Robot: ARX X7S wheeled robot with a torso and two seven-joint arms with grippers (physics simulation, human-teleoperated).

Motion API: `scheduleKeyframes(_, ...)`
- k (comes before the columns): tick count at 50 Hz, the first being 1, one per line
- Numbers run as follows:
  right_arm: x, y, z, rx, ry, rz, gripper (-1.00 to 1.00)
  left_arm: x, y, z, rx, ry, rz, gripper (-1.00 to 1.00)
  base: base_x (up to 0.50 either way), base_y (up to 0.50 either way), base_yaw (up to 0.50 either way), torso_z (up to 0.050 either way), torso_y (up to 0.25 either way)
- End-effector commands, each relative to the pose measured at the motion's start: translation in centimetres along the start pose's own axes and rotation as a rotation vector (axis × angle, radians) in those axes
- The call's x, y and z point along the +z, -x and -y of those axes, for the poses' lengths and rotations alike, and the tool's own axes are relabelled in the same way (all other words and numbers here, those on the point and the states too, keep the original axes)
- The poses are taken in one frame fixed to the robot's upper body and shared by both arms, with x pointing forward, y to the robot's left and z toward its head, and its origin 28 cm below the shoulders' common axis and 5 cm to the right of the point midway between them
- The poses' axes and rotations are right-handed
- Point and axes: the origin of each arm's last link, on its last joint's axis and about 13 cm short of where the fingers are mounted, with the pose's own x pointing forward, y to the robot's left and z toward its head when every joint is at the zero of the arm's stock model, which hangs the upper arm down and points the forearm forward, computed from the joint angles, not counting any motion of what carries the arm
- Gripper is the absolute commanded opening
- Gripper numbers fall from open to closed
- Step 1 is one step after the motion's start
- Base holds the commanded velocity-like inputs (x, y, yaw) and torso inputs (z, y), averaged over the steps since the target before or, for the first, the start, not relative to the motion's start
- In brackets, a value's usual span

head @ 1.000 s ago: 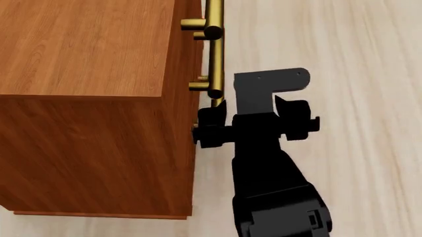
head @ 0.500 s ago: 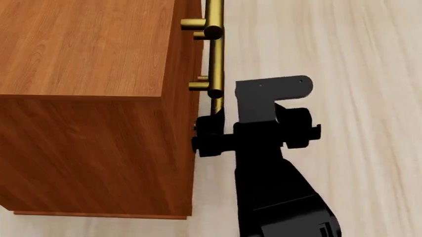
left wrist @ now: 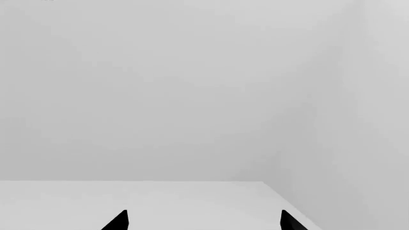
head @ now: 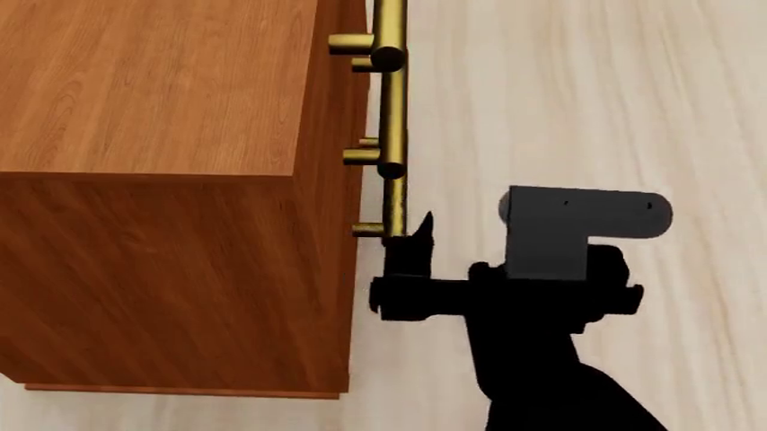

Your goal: Close the bottom drawer of the cabinet and open the top drawer.

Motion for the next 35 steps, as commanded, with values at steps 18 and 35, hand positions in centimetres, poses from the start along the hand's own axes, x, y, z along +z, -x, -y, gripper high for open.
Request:
scheduleKeyframes(18, 3.4, 11.0, 3.0, 0.100, -0.441, 0.070, 1.00, 0.0, 0.0, 0.0, 0.000, -0.008, 0.001, 1.00, 0.00, 0.00, 0.00, 0.000, 0.000)
scheduleKeyframes(35, 9.5, 13.1, 4.0, 0.227, -0.654, -0.057, 1.00, 0.0, 0.0, 0.2, -0.016, -0.026, 0.008, 1.00, 0.00, 0.00, 0.00, 0.000, 0.000)
